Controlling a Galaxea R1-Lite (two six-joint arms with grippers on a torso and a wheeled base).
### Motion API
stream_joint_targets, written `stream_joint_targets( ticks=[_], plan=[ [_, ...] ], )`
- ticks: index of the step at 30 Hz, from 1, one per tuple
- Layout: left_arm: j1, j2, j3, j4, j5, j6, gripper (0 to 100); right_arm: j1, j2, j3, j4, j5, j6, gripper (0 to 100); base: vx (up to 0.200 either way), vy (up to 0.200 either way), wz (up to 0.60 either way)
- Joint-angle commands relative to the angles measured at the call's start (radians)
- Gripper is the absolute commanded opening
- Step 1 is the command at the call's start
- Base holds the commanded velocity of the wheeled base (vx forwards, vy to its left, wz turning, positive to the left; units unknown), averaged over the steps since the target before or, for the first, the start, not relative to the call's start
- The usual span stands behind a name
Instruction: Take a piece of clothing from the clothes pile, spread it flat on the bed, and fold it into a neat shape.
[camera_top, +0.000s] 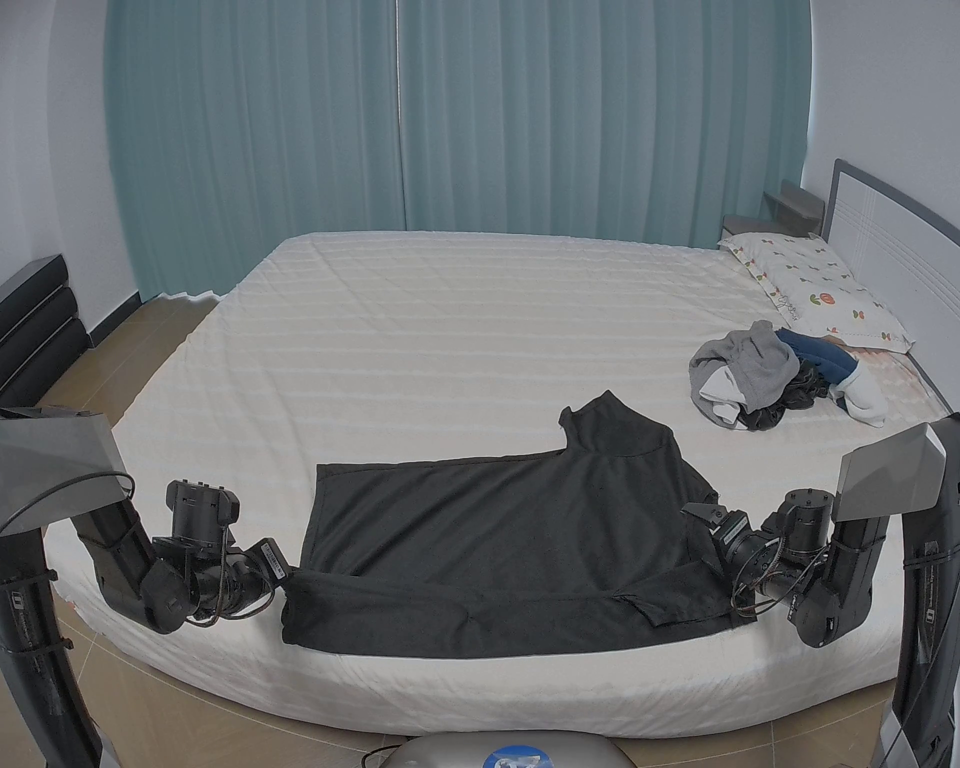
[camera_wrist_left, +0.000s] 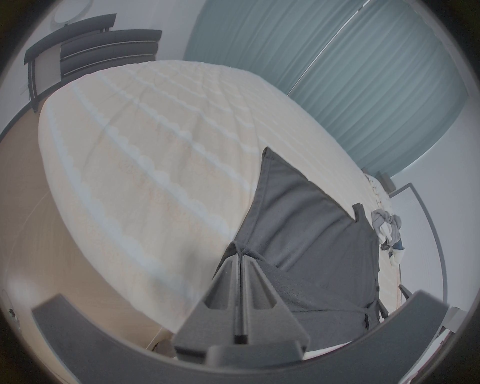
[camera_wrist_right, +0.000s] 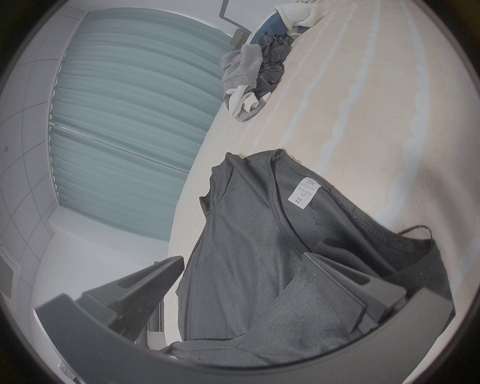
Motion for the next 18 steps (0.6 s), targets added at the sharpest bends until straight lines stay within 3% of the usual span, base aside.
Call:
stream_joint_targets(
  ticks=[1,18],
  plan=[
    [-0.009,-0.075,-0.001,0.057,-0.006,0.008,0,0.001,0.002,0.001,-0.007,0.000,0.000,100,0.000,0.000,0.00],
    [-0.044,-0.213,-0.043,0.391,-0.008,0.051,0,0.007,0.003,0.001,-0.007,-0.001,-0.001,100,0.000,0.000,0.00]
  ],
)
